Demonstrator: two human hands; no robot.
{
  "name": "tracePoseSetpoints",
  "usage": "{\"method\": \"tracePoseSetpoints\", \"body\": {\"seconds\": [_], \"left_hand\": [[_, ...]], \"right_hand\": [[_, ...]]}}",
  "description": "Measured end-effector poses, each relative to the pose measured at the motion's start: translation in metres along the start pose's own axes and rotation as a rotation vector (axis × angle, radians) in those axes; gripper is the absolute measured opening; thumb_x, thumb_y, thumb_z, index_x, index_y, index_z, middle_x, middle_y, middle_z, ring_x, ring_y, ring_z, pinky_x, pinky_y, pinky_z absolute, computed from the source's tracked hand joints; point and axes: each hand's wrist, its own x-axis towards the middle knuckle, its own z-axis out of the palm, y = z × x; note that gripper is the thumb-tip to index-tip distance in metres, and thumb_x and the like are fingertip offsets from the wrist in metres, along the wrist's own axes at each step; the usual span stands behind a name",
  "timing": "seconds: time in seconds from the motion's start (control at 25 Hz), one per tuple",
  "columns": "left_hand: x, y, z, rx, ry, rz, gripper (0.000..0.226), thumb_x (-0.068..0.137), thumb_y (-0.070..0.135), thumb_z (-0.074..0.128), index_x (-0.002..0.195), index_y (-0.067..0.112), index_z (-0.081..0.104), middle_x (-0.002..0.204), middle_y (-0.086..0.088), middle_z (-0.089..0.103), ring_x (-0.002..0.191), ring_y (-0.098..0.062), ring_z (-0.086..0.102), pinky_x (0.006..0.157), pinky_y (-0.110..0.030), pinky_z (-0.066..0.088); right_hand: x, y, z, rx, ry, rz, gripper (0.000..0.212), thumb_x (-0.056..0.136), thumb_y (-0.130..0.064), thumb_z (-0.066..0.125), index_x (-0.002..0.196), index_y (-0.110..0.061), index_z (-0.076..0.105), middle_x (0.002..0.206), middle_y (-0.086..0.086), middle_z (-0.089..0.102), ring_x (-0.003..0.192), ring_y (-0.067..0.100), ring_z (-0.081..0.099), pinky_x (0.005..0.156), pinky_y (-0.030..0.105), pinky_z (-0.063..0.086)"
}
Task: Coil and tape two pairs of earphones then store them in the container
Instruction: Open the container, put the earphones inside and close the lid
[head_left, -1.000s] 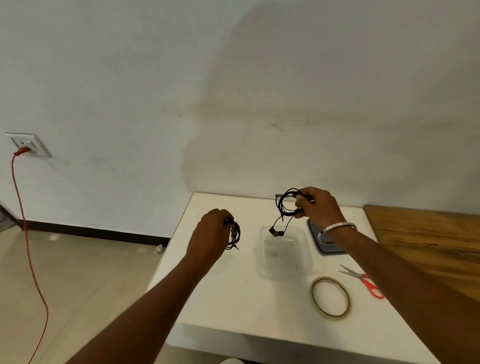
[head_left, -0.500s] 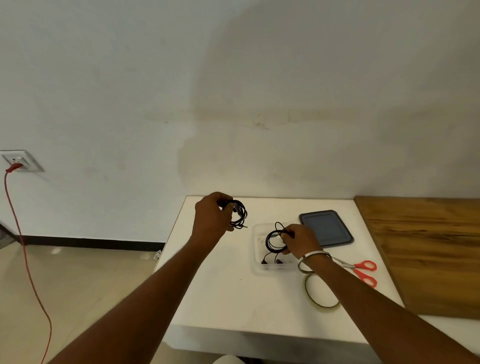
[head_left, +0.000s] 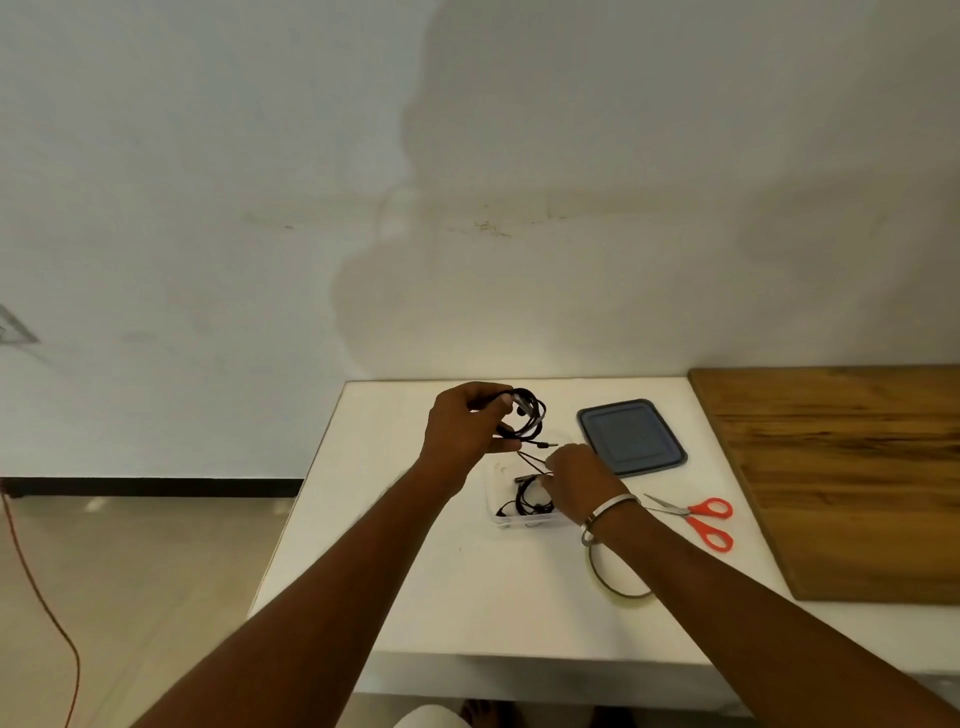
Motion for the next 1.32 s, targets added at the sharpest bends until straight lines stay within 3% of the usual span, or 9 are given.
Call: {"method": "tracePoseSetpoints", "body": {"seconds": [0.24, 0.36, 0.44, 0.64, 0.8, 0.92, 1.08, 1.16, 1.32], "left_hand": [[0.013, -0.041, 0.028, -0.092, -0.011, -0.174, 0.018, 0.093, 0.006, 0.060, 0.107, -0.001, 0.066, 0.094, -0.016, 0.066, 0.069, -0.023, 0.065, 0.062, -0.031, 0.060], [0.020, -0.072, 0.037, -0.006, 0.040, -0.266, 0.015, 0.091, 0.005, 0.062, 0.104, 0.001, 0.066, 0.101, -0.018, 0.068, 0.072, -0.028, 0.070, 0.069, -0.041, 0.062], [0.022, -0.089, 0.041, 0.123, 0.085, -0.285, 0.014, 0.090, 0.005, 0.062, 0.103, 0.004, 0.066, 0.104, -0.015, 0.068, 0.080, -0.031, 0.071, 0.071, -0.043, 0.061], [0.019, -0.101, 0.050, 0.792, 0.034, -0.002, 0.015, 0.090, 0.003, 0.050, 0.098, 0.002, 0.063, 0.104, -0.013, 0.064, 0.079, -0.018, 0.057, 0.062, -0.020, 0.044], [0.011, -0.094, 0.057, 1.062, 0.026, 0.145, 0.009, 0.089, 0.002, 0.047, 0.090, 0.005, 0.056, 0.105, -0.005, 0.044, 0.083, -0.023, 0.054, 0.061, -0.031, 0.042], [0.014, -0.091, 0.052, 1.195, 0.051, 0.287, 0.011, 0.089, 0.009, 0.051, 0.093, 0.008, 0.062, 0.105, -0.004, 0.051, 0.094, -0.022, 0.054, 0.066, -0.030, 0.041], [0.017, -0.095, 0.033, 1.032, 0.245, 0.317, 0.022, 0.092, 0.019, 0.055, 0.113, 0.015, 0.061, 0.114, -0.004, 0.052, 0.106, -0.023, 0.050, 0.087, -0.036, 0.037], [0.016, -0.097, 0.021, 0.839, 0.339, 0.203, 0.024, 0.092, 0.017, 0.054, 0.116, 0.014, 0.056, 0.117, -0.007, 0.049, 0.109, -0.025, 0.049, 0.089, -0.038, 0.037], [0.014, -0.099, 0.003, 0.597, 0.324, -0.011, 0.027, 0.097, 0.016, 0.048, 0.121, 0.007, 0.055, 0.116, -0.009, 0.052, 0.093, -0.014, 0.049, 0.080, -0.022, 0.034]], "right_hand": [[-0.001, 0.057, -0.028, 0.054, 0.250, 0.131, 0.020, 0.093, -0.008, 0.049, 0.089, 0.001, 0.066, 0.096, 0.018, 0.066, 0.090, 0.030, 0.064, 0.065, 0.024, 0.038], [-0.006, 0.099, -0.035, 0.058, 0.305, 0.212, 0.021, 0.091, -0.008, 0.051, 0.077, -0.001, 0.065, 0.082, 0.014, 0.060, 0.078, 0.028, 0.063, 0.051, 0.017, 0.032], [-0.004, 0.122, -0.037, 0.066, 0.330, 0.279, 0.021, 0.090, -0.009, 0.052, 0.079, -0.001, 0.068, 0.082, 0.013, 0.064, 0.070, 0.024, 0.059, 0.052, 0.019, 0.033], [0.003, 0.156, -0.030, 0.014, 0.223, 0.348, 0.020, 0.091, -0.011, 0.056, 0.086, 0.000, 0.071, 0.088, 0.016, 0.070, 0.071, 0.021, 0.058, 0.067, 0.025, 0.046], [0.005, 0.156, -0.015, 0.036, 0.173, 0.223, 0.018, 0.089, -0.014, 0.061, 0.103, -0.006, 0.070, 0.108, 0.014, 0.064, 0.093, 0.025, 0.063, 0.083, 0.028, 0.053], [0.003, 0.149, -0.008, 0.009, 0.211, 0.157, 0.025, 0.087, -0.014, 0.063, 0.111, -0.013, 0.064, 0.120, 0.009, 0.053, 0.110, 0.026, 0.051, 0.091, 0.033, 0.047], [0.007, 0.144, -0.007, -0.022, 0.178, 0.067, 0.030, 0.085, -0.014, 0.063, 0.114, -0.022, 0.060, 0.127, 0.003, 0.046, 0.120, 0.024, 0.041, 0.097, 0.037, 0.037], [0.010, 0.142, -0.005, -0.037, 0.148, 0.026, 0.029, 0.086, -0.016, 0.062, 0.114, -0.023, 0.061, 0.126, 0.000, 0.048, 0.121, 0.023, 0.042, 0.099, 0.038, 0.034], [0.012, 0.140, -0.002, -0.042, 0.147, -0.016, 0.022, 0.089, -0.018, 0.061, 0.111, -0.021, 0.061, 0.122, 0.000, 0.053, 0.116, 0.022, 0.047, 0.099, 0.037, 0.033]]}}
